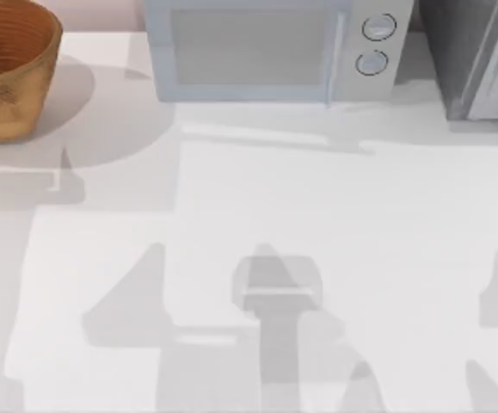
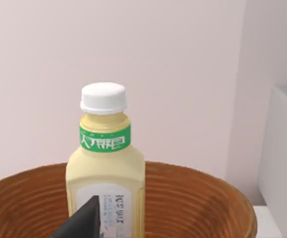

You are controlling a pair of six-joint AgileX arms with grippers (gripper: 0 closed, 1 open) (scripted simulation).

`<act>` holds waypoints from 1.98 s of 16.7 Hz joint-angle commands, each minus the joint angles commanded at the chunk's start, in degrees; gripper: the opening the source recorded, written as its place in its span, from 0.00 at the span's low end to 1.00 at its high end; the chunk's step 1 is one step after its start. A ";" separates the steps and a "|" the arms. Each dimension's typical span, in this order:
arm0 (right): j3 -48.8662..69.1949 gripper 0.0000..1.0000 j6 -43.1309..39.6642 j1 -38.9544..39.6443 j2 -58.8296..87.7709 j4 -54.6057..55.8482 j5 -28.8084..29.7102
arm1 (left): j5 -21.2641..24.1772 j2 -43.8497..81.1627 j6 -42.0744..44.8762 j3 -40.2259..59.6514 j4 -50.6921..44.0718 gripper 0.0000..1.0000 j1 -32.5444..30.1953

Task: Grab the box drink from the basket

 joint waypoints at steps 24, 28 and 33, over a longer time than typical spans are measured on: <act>0.00 1.00 0.00 0.00 0.00 0.00 0.00 | 6.32 59.93 0.27 28.79 30.60 1.00 5.27; 0.00 1.00 0.00 0.00 0.00 0.00 0.00 | 5.67 63.73 0.21 35.52 27.73 1.00 4.58; 0.00 1.00 0.00 0.00 0.00 0.00 0.00 | 5.30 65.96 0.19 39.45 26.04 1.00 4.17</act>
